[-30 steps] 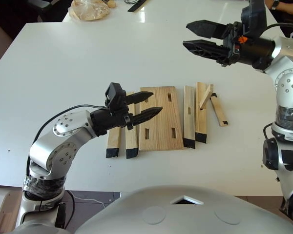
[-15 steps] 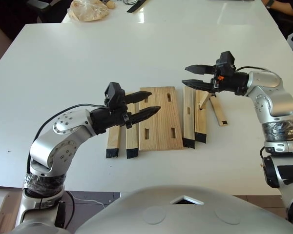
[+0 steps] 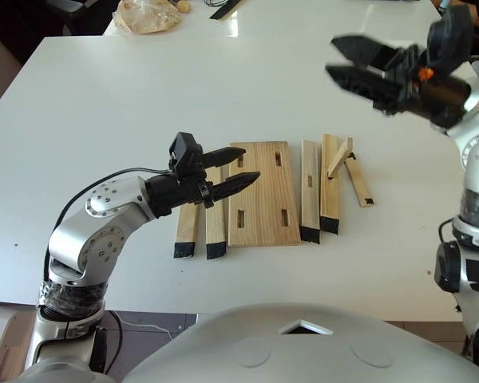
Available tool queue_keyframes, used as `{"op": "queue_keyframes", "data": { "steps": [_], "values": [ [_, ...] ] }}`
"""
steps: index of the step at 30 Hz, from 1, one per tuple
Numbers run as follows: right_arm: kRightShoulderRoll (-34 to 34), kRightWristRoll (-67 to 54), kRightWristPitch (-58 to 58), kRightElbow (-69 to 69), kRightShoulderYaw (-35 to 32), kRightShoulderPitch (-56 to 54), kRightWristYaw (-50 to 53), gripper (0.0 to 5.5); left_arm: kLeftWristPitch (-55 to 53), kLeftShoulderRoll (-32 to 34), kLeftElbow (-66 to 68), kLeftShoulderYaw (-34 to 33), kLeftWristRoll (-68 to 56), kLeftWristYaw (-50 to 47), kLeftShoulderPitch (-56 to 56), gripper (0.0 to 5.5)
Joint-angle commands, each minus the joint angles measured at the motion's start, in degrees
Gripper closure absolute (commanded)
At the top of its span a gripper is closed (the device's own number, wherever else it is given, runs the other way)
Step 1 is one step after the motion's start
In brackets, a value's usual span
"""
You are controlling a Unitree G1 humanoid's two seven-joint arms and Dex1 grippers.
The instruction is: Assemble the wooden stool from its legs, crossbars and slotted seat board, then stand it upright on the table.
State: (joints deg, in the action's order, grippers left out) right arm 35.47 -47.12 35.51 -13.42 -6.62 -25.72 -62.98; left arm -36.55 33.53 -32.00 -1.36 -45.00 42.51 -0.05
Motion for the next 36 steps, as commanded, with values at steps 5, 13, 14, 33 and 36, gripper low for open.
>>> {"op": "queue_keyframes", "data": {
  "steps": [5,13,14,33,36],
  "values": [
    [10.56,22.61,-16.92,5.44,15.25,18.64,-11.63,3.10,0.71,-0.66,-1.21,-0.17,0.92,-1.47,1.29,2.46],
    [9.47,38.55,-35.02,25.91,20.75,14.98,-10.51,3.10,1.03,-0.94,-1.63,0.22,1.02,-2.07,1.83,2.46],
    [9.88,39.58,-36.42,27.49,20.79,14.47,-10.33,3.10,1.13,-0.95,-1.73,0.21,1.08,-2.09,2.08,2.46],
    [11.15,28.87,1.18,-14.68,4.23,36.58,15.60,2.49,2.68,-2.13,-6.37,-1.27,1.98,-6.21,9.19,2.46],
    [6.70,28.64,6.85,-18.85,4.52,37.61,23.03,2.49,2.53,-1.95,-6.12,-1.14,2.11,-6.23,8.69,2.46]
  ]
}}
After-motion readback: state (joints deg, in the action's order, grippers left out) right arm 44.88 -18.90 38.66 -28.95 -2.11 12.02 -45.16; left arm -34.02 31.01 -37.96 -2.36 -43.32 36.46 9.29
